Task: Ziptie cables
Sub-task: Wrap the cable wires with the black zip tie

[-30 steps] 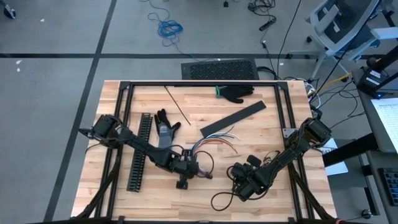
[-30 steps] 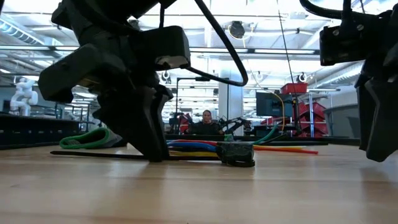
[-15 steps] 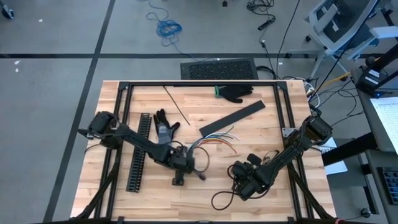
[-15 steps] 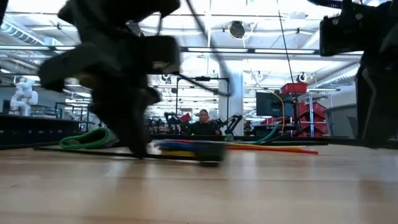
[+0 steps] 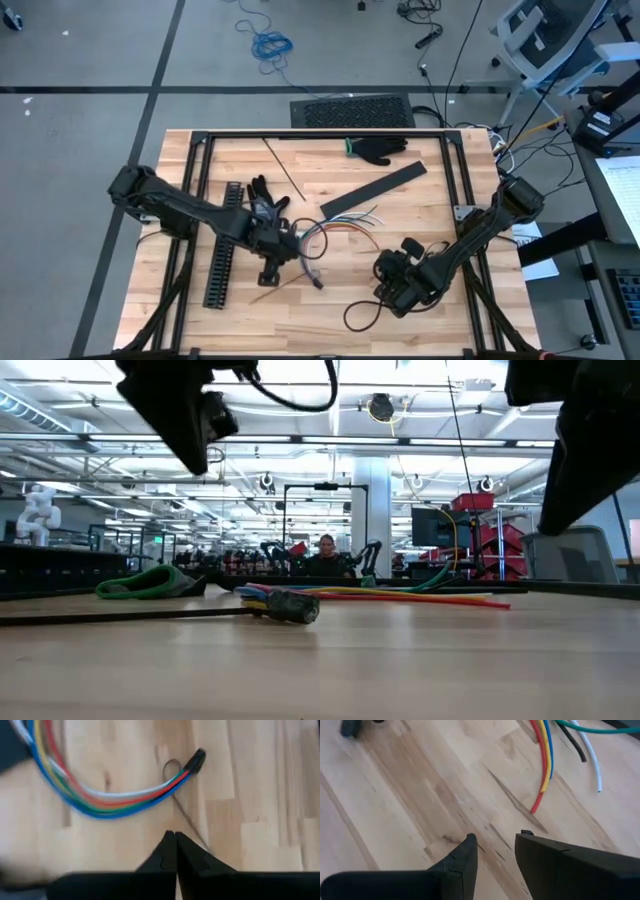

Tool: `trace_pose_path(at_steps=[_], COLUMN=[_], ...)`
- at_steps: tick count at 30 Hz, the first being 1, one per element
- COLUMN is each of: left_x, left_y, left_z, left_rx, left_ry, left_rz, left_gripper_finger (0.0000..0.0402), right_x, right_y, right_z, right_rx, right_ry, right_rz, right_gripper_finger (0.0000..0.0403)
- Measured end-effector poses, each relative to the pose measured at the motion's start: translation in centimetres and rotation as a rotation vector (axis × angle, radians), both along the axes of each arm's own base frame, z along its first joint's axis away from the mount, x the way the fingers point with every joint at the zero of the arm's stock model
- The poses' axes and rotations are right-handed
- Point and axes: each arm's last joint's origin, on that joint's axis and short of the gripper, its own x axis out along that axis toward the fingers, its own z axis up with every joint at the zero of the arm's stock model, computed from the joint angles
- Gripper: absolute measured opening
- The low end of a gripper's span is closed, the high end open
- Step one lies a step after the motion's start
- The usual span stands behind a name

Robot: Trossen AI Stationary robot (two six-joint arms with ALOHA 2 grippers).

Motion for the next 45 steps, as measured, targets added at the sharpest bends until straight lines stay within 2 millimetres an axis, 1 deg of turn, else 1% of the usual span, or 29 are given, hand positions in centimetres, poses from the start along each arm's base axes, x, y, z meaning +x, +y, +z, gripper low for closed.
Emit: trace_pose_path(at_steps=[2, 4, 6, 8, 10, 12, 15, 18, 22, 25, 29, 34, 37, 41, 45], left_x=[0.1, -0.4, -0.5, -0.7, -0.1, 0.2, 0.8, 0.6, 0.8, 0.9, 0.7, 0.9, 1.3, 1.8, 2.2], left_y=[0.2, 0.5, 0.3, 0.0, -0.4, -0.6, -1.1, -1.7, -2.8, -3.2, -3.8, -4.3, -4.7, -4.8, -4.9], left_z=[1.0, 1.2, 0.7, -0.3, -1.3, -2.4, -4.8, -7.3, -8.6, -8.7, -9.0, -11.1, -12.7, -13.6, -14.1], left_rx=[-0.002, -0.048, -0.093, -0.114, -0.146, -0.169, -0.206, -0.206, -0.242, -0.264, -0.232, -0.174, -0.129, -0.06, -0.027], left_ry=[-0.013, 0.029, 0.05, 0.061, 0.025, 0.0, 0.026, 0.137, 0.182, 0.176, 0.156, 0.177, 0.207, 0.209, 0.193], left_rz=[-0.03, -0.027, 0.012, 0.05, 0.094, 0.155, 0.238, 0.33, 0.416, 0.492, 0.574, 0.649, 0.656, 0.625, 0.595], left_gripper_finger=[0.0, 0.0, 0.0, 0.0003, 0.0015, 0.0035, 0.0078, 0.0127, 0.0184, 0.021, 0.0218, 0.0219, 0.0219, 0.0217, 0.0192], right_x=[0.0, -0.1, -0.1, 0.0, 0.0, 0.1, 0.2, 0.1, -0.1, -0.3, -0.4, -0.5, -0.6, -0.7, -0.7], right_y=[0.0, 0.0, -0.1, -0.2, -0.3, -0.5, -0.6, -0.7, -0.8, -1.0, -1.2, -1.3, -1.3, -1.4, -1.4], right_z=[0.1, 0.1, 0.1, 0.1, 0.1, 0.1, 0.1, 0.1, 0.1, 0.1, 0.1, 0.1, 0.1, 0.1, 0.1], right_rx=[-0.002, -0.003, -0.007, -0.008, -0.01, -0.011, -0.014, -0.032, -0.058, -0.076, -0.121, -0.143, -0.148, -0.148, -0.151], right_ry=[0.002, 0.01, 0.016, 0.017, 0.018, 0.018, 0.017, 0.017, 0.037, 0.058, 0.081, 0.095, 0.105, 0.108, 0.114], right_rz=[0.014, 0.02, 0.02, 0.014, 0.008, 0.0, -0.004, -0.006, -0.005, 0.001, 0.034, 0.043, 0.041, 0.039, 0.039], right_gripper_finger=[0.0121, 0.0121, 0.0121, 0.0121, 0.0121, 0.0121, 0.0121, 0.0121, 0.0121, 0.0121, 0.0121, 0.0121, 0.0121, 0.0121, 0.0121])
